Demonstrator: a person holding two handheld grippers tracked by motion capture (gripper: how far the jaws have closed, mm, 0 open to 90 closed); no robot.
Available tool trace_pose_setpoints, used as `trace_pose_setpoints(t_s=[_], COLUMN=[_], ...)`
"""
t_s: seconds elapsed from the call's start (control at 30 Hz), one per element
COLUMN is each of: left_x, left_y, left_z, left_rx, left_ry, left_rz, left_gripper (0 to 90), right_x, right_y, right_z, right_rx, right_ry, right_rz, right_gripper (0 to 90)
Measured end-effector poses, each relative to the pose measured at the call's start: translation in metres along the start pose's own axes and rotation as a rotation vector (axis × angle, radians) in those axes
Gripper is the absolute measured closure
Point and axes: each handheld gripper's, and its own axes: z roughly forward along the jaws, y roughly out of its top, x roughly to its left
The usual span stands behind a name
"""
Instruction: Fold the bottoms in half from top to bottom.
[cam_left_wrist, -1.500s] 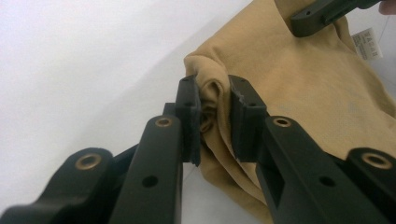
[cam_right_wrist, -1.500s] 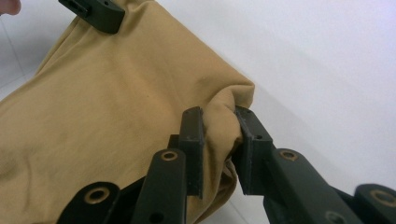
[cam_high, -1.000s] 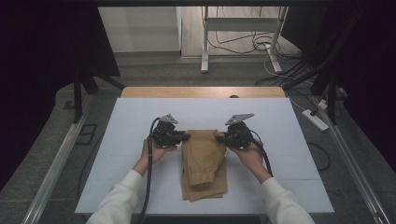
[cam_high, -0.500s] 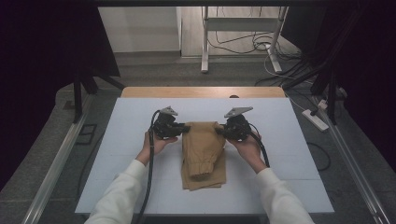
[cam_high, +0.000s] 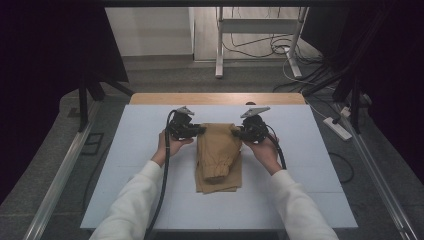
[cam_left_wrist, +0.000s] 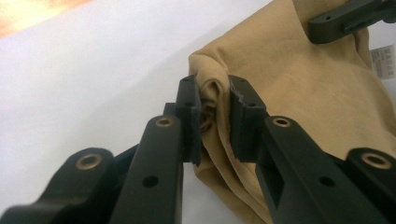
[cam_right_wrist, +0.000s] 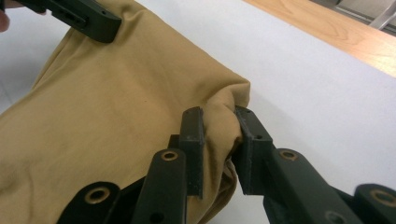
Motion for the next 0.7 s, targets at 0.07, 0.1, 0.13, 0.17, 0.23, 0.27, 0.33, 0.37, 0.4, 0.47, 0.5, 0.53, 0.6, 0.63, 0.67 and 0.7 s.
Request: trace_pose_setpoints(t_s=[0.07,0.1,0.13,0.17,0.23,0.27,0.33,0.37,0.4,0.47,0.5,0.53,0.6,0.63,0.67,0.7], left_x=[0.001,0.001,0.002,0.003,0.004,0.004,0.003,0.003,0.004,0.004,0.004,0.004,0.002,0.001,0.001,0.000], left_y=[0.003,0.004,0.005,0.006,0.007,0.008,0.009,0.009,0.009,0.009,0.009,0.009,0.009,0.008,0.007,0.006], left_z=[0.000,0.001,0.001,0.002,0.003,0.004,0.004,0.005,0.005,0.005,0.006,0.007,0.009,0.008,0.007,0.005], left_rx=[0.001,0.000,0.000,0.002,0.002,0.005,0.005,0.004,0.003,0.008,0.016,0.028,0.072,0.071,0.064,0.061], left_ry=[0.012,0.015,0.019,0.020,0.019,0.021,0.024,0.024,0.022,0.017,0.020,0.024,0.040,0.038,0.025,0.014], left_rz=[0.007,0.004,0.002,0.003,-0.006,-0.005,-0.004,-0.003,-0.005,-0.006,-0.007,-0.010,-0.007,-0.008,-0.014,-0.012], left_gripper=[75.5,75.4,75.4,75.2,75.1,75.1,74.7,74.0,72.6,67.5,62.5,52.3,33.4,31.6,30.5,30.2], right_x=[-0.003,-0.004,-0.004,-0.005,-0.006,-0.007,-0.009,-0.009,-0.010,-0.010,-0.010,-0.009,-0.009,-0.009,-0.009,-0.009], right_y=[0.003,0.004,0.005,0.005,0.006,0.006,0.006,0.006,0.006,0.005,0.005,0.005,0.005,0.004,0.004,0.004], right_z=[0.002,0.002,0.003,0.004,0.006,0.007,0.009,0.009,0.009,0.010,0.011,0.011,0.011,0.010,0.009,0.008], right_rx=[-0.003,-0.003,-0.004,-0.001,0.002,0.005,0.007,0.006,0.009,0.013,0.008,0.006,-0.002,-0.002,-0.001,0.004], right_ry=[-0.007,-0.012,-0.016,-0.022,-0.030,-0.032,-0.034,-0.033,-0.033,-0.036,-0.046,-0.080,-0.128,-0.114,-0.097,-0.086], right_rz=[0.004,0.003,0.004,0.004,0.006,0.007,0.013,0.016,0.018,0.015,0.014,0.012,0.018,0.038,0.047,0.046], right_gripper=[74.6,74.6,74.6,74.6,74.6,74.6,74.4,74.4,74.2,71.8,66.5,53.6,39.5,39.2,38.6,37.7])
